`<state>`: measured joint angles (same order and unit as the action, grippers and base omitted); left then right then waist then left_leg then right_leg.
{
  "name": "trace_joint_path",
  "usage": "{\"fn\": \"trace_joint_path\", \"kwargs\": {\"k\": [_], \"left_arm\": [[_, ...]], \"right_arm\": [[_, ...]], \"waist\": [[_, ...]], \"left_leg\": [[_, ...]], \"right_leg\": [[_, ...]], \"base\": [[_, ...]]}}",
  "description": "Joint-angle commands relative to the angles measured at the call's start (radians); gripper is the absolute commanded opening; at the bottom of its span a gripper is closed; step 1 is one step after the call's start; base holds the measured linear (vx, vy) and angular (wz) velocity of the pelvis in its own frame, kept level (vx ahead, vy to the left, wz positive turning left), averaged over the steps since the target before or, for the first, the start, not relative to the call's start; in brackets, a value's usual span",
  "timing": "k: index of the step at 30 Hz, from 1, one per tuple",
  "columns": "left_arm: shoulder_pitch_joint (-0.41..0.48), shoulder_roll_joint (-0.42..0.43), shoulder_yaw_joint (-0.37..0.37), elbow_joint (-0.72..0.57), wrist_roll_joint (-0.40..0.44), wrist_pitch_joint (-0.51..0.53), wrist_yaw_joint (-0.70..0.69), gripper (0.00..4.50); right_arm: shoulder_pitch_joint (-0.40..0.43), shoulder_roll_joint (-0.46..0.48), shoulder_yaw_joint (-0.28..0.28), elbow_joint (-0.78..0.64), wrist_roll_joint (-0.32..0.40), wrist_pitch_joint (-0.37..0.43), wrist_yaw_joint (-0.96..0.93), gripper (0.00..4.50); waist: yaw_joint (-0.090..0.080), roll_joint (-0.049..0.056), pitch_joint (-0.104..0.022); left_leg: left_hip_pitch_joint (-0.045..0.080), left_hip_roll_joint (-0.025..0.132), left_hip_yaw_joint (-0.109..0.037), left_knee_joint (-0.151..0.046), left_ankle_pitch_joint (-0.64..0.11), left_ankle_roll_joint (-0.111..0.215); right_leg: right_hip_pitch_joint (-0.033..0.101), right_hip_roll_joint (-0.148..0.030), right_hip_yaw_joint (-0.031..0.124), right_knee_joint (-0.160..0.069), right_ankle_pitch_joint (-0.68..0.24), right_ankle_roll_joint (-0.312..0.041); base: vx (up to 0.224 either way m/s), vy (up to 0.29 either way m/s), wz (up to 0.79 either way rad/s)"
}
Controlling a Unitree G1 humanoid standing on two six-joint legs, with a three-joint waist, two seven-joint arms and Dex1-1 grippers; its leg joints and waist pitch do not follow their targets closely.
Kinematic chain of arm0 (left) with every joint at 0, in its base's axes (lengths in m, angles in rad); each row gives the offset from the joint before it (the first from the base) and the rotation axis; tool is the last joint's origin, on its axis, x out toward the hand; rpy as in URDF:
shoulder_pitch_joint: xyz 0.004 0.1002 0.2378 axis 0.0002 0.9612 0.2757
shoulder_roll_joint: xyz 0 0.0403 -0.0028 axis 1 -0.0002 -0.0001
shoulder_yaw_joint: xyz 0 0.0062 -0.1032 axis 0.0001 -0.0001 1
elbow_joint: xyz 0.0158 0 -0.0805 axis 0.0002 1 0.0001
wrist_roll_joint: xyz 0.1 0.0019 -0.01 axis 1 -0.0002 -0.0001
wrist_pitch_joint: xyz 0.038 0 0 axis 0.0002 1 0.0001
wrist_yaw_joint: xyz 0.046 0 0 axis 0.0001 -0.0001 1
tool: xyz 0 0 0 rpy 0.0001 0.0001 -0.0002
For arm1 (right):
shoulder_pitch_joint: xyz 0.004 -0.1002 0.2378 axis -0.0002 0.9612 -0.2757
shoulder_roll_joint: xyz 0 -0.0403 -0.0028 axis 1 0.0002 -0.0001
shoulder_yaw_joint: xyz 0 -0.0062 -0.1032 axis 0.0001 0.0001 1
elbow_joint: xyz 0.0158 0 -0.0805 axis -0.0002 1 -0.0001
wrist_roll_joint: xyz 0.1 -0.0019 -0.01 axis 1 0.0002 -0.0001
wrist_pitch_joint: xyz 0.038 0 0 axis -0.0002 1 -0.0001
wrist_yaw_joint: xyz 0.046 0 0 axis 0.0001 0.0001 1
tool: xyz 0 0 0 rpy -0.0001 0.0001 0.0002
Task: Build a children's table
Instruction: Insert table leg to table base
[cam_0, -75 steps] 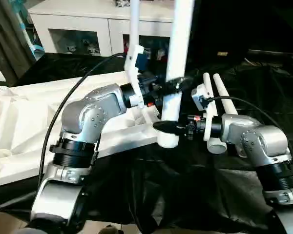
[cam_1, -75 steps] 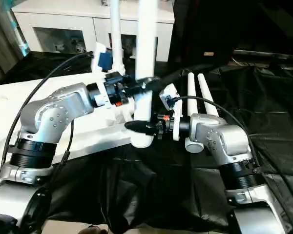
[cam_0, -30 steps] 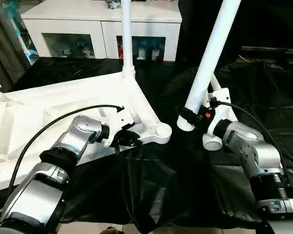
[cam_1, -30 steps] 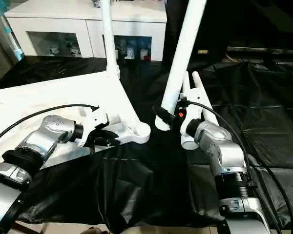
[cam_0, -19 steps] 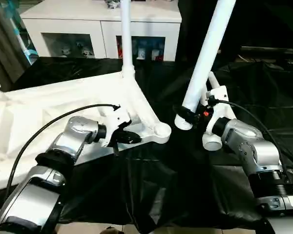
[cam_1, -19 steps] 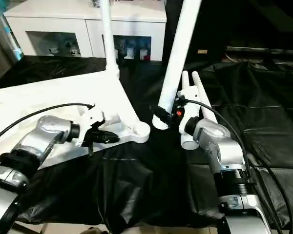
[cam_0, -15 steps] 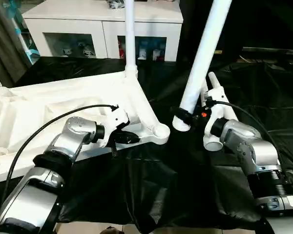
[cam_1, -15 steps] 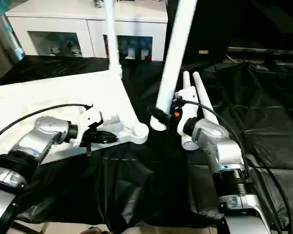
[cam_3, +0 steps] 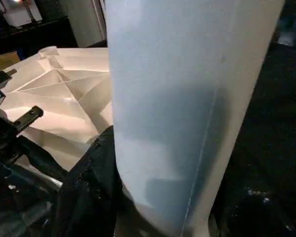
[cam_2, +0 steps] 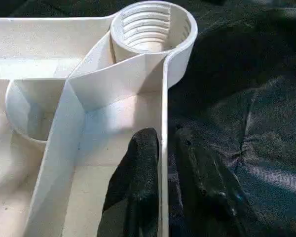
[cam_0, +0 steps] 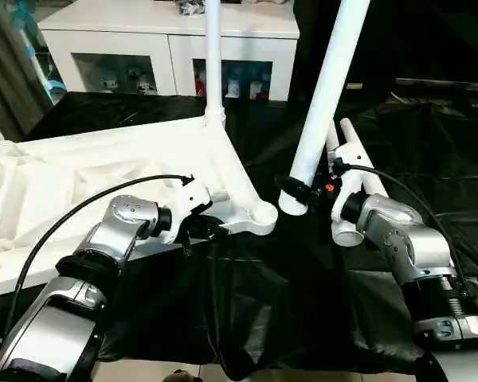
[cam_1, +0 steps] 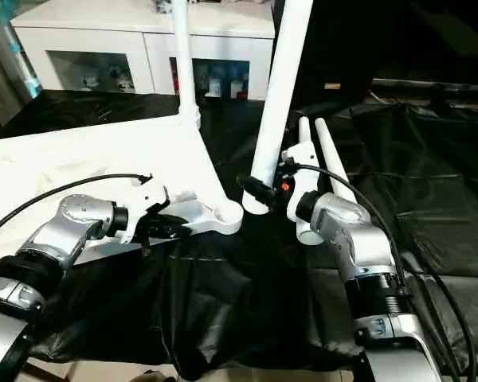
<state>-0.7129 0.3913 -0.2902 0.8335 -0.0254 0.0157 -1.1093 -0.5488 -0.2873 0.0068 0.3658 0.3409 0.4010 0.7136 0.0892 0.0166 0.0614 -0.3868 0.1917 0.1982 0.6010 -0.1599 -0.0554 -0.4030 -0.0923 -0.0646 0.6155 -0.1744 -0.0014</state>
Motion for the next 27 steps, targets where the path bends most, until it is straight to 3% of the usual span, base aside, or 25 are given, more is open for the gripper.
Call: {"fn": "trace_joint_path", "kwargs": {"k": [1, 9, 11, 16, 18, 24, 27], "left_arm": [[-0.010, 0.000, 0.015, 0.016, 0.007, 0.001, -0.006, 0.78], [-0.014, -0.007, 0.018, 0.031, 0.001, -0.002, -0.032, 0.42], [-0.013, -0.007, 0.015, 0.034, 0.005, -0.005, -0.032, 0.06], [-0.008, -0.011, 0.011, 0.032, 0.011, 0.005, -0.043, 0.00], [0.005, -0.013, 0.004, 0.000, 0.015, 0.014, -0.060, 0.00], [0.055, -0.016, -0.028, -0.111, 0.020, 0.037, -0.082, 0.00], [0.093, -0.017, -0.045, -0.192, 0.019, 0.053, -0.085, 0.00]], "right_arm": [[-0.019, -0.006, -0.001, -0.006, -0.006, 0.000, 0.008, 1.98], [-0.017, -0.007, 0.006, -0.013, -0.004, 0.001, 0.025, 1.98], [-0.019, -0.007, 0.008, -0.012, -0.003, 0.001, 0.030, 1.98], [-0.032, -0.004, 0.034, 0.003, -0.004, 0.013, 0.072, 1.98], [-0.035, 0.002, 0.063, 0.032, -0.024, 0.009, 0.093, 1.98], [-0.035, 0.020, 0.078, 0.062, -0.034, -0.001, 0.104, 1.98], [-0.033, 0.029, 0.088, 0.066, -0.036, 0.004, 0.113, 1.98]], "waist": [[-0.001, -0.006, -0.075], [-0.001, -0.005, -0.077], [-0.001, -0.007, -0.077], [-0.001, -0.010, -0.075], [-0.002, -0.010, -0.076], [0.002, -0.015, -0.080], [0.002, -0.014, -0.077]], "left_leg": [[0.026, 0.036, -0.020, -0.076, -0.269, -0.001], [0.026, 0.036, -0.020, -0.076, -0.267, -0.001], [0.026, 0.036, -0.019, -0.076, -0.264, 0.002], [0.026, 0.038, -0.020, -0.078, -0.273, 0.003], [0.026, 0.039, -0.020, -0.077, -0.263, 0.004], [0.022, 0.043, -0.019, -0.077, -0.217, 0.019], [0.025, 0.043, -0.015, -0.076, -0.217, 0.027]], "right_leg": [[0.039, -0.059, 0.042, -0.078, -0.281, -0.200], [0.039, -0.058, 0.042, -0.076, -0.260, -0.206], [0.039, -0.057, 0.042, -0.076, -0.251, -0.210], [0.040, -0.059, 0.042, -0.079, -0.282, -0.204], [0.039, -0.059, 0.042, -0.075, -0.269, -0.210], [0.043, -0.061, 0.042, -0.064, -0.186, -0.232], [0.038, -0.059, 0.043, -0.067, -0.194, -0.231]], "base": [[0.000, 0.000, 0.00], [0.000, 0.000, 0.00], [0.000, 0.000, 0.00], [0.000, 0.000, 0.00], [0.000, 0.000, 0.00], [0.000, 0.000, 0.00], [0.000, 0.000, 0.00]]}}
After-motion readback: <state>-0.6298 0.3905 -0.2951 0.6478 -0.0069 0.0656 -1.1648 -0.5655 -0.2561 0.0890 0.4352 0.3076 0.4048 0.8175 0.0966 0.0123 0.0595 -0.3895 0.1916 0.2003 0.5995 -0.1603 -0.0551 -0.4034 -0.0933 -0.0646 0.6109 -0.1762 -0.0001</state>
